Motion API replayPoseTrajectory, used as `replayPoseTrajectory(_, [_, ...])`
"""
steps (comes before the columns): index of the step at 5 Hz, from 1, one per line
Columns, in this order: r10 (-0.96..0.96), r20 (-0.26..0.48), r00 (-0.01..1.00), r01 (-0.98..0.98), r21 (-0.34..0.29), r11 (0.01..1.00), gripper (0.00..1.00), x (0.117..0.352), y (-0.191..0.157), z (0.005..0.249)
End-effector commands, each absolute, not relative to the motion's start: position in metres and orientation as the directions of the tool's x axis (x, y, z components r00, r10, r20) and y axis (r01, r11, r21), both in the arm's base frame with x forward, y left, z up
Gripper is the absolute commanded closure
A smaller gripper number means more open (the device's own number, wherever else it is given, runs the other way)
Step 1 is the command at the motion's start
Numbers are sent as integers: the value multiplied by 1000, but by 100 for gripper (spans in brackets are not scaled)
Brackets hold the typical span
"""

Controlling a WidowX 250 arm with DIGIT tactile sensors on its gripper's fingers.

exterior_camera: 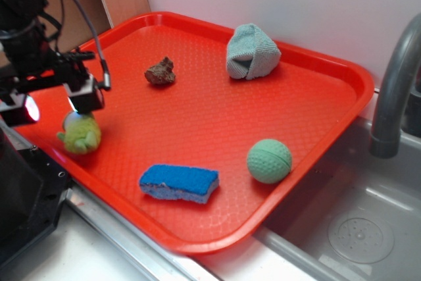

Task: Grab the green animal.

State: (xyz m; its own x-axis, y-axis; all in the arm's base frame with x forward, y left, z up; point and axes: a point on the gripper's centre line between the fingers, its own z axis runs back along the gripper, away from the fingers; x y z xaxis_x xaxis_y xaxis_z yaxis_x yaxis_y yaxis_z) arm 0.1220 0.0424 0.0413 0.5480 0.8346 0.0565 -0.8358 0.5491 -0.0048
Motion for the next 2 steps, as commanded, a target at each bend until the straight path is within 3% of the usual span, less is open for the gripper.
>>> replayPoseTrajectory(1, [796, 10, 605, -796, -2, 605, 0, 154, 17, 28])
replayPoseTrajectory(2, [795, -14, 606, -795, 10, 606, 0, 159, 6, 24])
